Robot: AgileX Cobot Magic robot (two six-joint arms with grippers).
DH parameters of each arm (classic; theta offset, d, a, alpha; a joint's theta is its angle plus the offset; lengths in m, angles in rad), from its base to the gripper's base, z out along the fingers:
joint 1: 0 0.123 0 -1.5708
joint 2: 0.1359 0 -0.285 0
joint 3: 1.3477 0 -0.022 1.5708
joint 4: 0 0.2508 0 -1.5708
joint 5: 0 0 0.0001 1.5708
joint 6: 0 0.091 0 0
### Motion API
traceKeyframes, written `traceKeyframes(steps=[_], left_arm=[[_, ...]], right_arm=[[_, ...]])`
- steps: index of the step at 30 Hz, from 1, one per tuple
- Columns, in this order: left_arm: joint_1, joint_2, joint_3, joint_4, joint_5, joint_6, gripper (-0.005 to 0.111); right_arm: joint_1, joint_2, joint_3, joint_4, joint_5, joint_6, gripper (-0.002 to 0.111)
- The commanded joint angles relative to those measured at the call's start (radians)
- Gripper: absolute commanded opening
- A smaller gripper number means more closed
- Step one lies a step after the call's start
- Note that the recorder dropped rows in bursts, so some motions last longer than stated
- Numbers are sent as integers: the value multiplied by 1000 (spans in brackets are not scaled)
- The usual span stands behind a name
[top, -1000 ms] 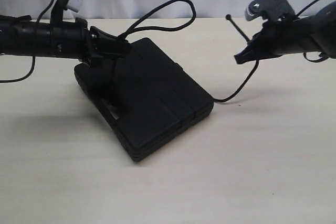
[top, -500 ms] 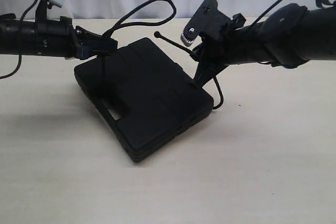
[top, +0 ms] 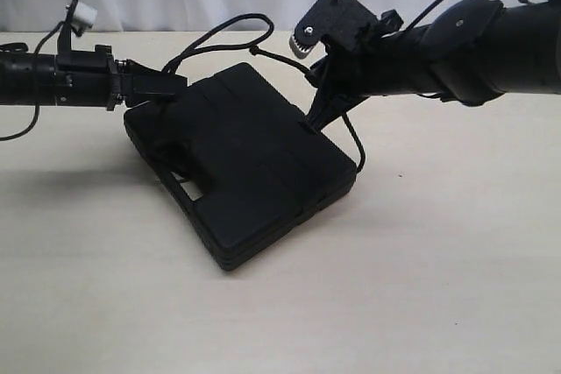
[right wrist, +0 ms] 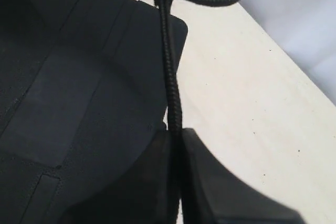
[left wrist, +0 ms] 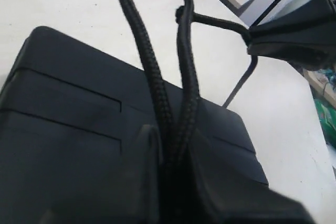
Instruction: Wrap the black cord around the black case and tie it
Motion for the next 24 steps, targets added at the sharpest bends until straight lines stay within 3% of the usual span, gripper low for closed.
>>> traceKeyframes(steps=[1,10,16,24], left_arm=[[-6,60,-34,-8,24,-43,0],[-18,51,-34,-54,24,-75,0],[-16,-1,-34,-65,24,-214,0],[-18,-14,-32,-97,24,-378,0]], right_arm=[[1,-8,-7,48,7,-11,4],[1,-8,-7,89,45,5,4],[-34,-8,-7,89,-5,104,4],[-45,-8,-7,165,76,113,4]])
